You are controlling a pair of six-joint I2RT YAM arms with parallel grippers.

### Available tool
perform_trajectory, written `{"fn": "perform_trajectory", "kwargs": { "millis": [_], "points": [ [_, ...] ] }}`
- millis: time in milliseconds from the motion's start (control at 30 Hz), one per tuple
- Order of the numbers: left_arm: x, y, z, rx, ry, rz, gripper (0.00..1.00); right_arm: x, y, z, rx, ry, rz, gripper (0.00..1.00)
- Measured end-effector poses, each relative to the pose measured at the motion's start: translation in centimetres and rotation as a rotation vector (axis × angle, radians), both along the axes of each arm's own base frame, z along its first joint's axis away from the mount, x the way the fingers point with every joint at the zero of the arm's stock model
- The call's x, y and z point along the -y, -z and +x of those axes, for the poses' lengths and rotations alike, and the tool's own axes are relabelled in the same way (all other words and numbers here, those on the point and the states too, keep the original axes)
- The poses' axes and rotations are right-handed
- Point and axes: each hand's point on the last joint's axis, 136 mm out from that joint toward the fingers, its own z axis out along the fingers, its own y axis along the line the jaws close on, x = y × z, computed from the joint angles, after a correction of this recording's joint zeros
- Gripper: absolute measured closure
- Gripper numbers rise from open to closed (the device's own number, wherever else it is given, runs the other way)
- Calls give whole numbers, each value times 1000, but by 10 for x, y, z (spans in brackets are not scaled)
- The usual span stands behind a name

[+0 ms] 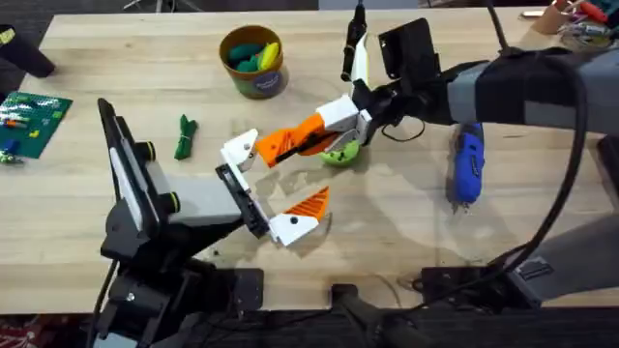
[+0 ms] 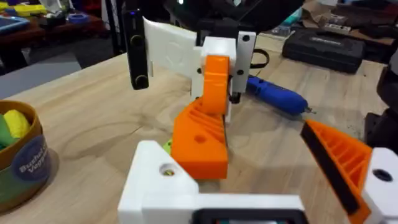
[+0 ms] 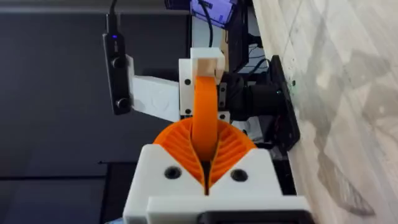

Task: Pick up the gripper from the table and insert it into the empty holder that is missing its gripper. Then pick up a screw, insert it into the mounting hole, and use the screwdriver to tighten it. Finally, clean up the table by picking up the vegetable and placing it into the bucket.

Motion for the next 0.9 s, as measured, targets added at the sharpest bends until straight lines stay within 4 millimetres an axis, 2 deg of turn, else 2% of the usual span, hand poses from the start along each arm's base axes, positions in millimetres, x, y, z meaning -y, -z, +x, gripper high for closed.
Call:
{"fn": "perform_trajectory", "kwargs": {
  "millis": [500, 900],
  "points": [
    [0, 0, 0, 0, 1, 0, 16, -4, 0, -4, -29, -13, -14, 981],
    [0, 0, 0, -1, 1, 0, 16, -10, 3, -2, 28, -25, 11, 981]
  ]
}}
